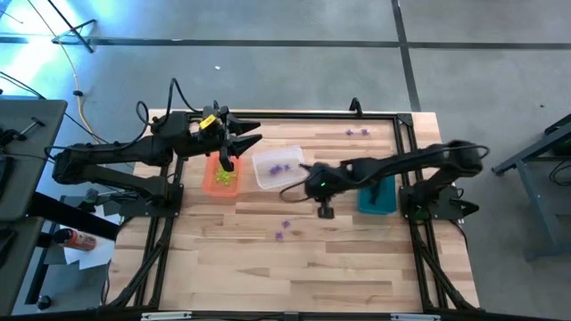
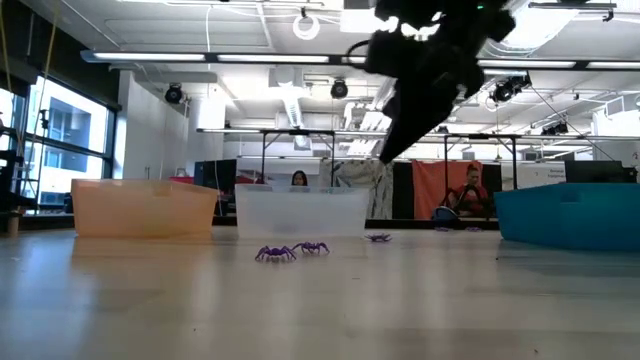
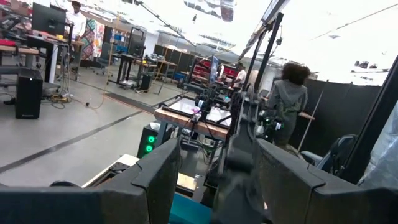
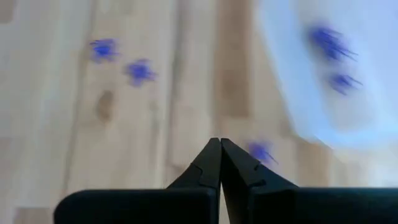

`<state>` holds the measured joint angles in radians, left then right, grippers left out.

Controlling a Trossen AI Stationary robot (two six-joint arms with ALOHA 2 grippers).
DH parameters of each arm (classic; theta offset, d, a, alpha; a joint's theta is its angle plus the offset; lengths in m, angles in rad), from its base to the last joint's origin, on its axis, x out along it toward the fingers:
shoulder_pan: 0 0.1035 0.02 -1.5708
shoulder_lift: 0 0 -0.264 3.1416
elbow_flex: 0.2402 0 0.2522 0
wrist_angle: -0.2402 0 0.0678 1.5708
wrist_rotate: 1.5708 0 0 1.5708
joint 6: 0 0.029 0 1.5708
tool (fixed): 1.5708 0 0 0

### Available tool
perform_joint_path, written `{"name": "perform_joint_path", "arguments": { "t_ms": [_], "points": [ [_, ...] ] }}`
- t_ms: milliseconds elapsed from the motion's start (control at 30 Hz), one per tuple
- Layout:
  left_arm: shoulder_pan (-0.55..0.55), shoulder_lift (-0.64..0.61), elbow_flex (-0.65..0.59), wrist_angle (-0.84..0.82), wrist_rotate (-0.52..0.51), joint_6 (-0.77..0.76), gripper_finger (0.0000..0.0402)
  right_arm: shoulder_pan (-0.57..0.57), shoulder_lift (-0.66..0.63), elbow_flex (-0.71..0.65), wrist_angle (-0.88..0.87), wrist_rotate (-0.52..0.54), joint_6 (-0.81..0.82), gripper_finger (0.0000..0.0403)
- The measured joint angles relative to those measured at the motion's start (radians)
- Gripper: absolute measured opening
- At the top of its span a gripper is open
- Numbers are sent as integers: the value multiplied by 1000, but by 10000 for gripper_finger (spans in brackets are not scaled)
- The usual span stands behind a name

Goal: Sort Halloween decoration
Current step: Put the purple spider toy into the transparent bin

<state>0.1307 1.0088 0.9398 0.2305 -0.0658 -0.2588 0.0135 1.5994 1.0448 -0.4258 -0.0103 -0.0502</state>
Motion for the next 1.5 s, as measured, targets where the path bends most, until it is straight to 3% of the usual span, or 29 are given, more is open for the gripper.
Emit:
{"name": "perform_joint_path", "arguments": {
  "t_ms": [100, 233, 433, 667, 800, 1500],
  "points": [
    [1, 0, 0, -3, -1, 0, 190, -34, -111, -92, 33, 18, 57, 0],
    [1, 0, 0, -14, -2, 0, 190, -61, -211, -251, 207, 18, 227, 0],
    [1, 0, 0, -24, -3, -1, 190, -80, -166, -356, 302, 17, 389, 22],
    [1, 0, 0, -24, -10, -1, 190, -78, 10, -303, 372, 6, 284, 115],
    [1, 0, 0, -24, -17, -1, 190, -72, 85, -265, 364, 21, 167, 141],
    [1, 0, 0, -33, -28, -1, 190, -72, 117, -254, 389, 66, 29, 108]
  ]
}}
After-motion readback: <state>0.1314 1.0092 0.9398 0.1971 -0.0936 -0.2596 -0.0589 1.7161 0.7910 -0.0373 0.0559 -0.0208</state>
